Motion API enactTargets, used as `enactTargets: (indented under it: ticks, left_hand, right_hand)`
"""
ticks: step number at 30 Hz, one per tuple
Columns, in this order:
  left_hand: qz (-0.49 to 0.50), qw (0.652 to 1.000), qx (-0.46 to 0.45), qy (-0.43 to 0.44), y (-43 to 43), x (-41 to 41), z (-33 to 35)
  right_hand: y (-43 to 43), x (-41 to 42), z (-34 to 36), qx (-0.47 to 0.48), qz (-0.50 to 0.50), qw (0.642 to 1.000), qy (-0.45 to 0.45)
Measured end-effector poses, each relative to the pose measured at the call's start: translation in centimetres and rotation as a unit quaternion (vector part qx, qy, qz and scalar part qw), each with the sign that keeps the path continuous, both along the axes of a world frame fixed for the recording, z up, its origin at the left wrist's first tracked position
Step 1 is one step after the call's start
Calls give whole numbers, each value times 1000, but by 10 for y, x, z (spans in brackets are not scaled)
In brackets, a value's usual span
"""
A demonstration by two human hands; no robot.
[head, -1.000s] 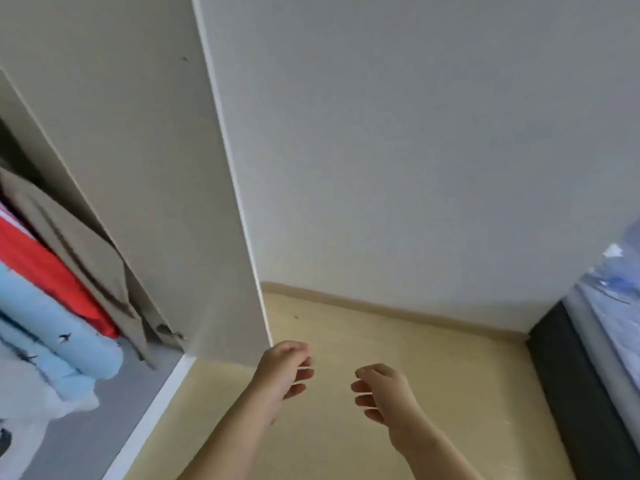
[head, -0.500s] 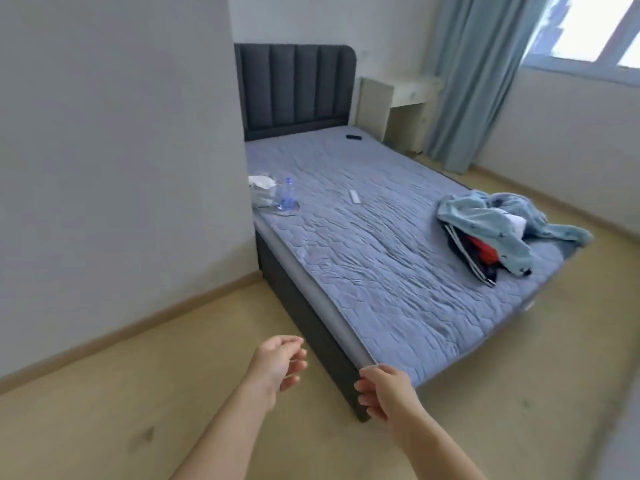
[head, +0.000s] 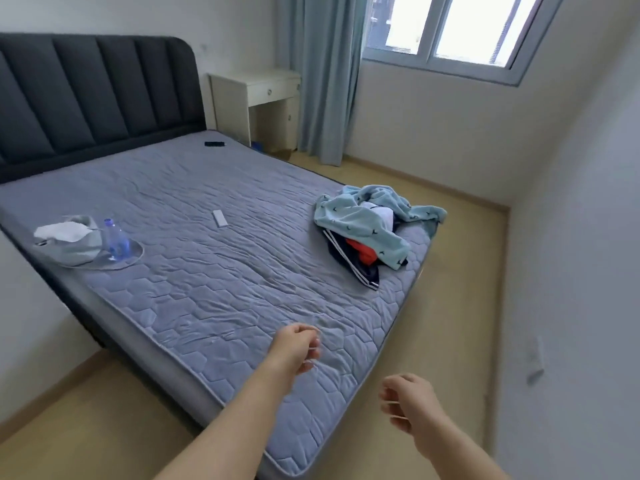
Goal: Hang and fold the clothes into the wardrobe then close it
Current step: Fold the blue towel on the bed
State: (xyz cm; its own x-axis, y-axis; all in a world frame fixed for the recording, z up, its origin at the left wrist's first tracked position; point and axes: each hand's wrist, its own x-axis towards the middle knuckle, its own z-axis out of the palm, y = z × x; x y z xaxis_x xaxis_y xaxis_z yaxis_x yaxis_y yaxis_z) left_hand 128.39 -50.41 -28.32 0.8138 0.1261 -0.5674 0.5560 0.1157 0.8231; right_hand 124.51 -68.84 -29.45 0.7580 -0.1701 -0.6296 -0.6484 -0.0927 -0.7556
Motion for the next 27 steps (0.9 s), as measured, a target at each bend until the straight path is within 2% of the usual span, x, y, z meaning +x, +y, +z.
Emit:
enactTargets:
  ticks: [8, 14, 20, 27]
  left_hand:
    - [-44, 998, 32, 14, -44, 186, 3]
    - [-51, 996, 68, 7, -82, 327, -10]
    - [3, 996, 85, 28, -134, 497, -68]
    - [87, 983, 86, 134, -189, 665, -147]
  right_hand:
    - [-38, 183, 3, 16, -33, 999, 16]
    - [-79, 324, -21, 37, -37, 999, 13]
    - [-120, 524, -84, -18, 53, 998, 18]
    - [-159, 734, -175, -132, 193, 971, 49]
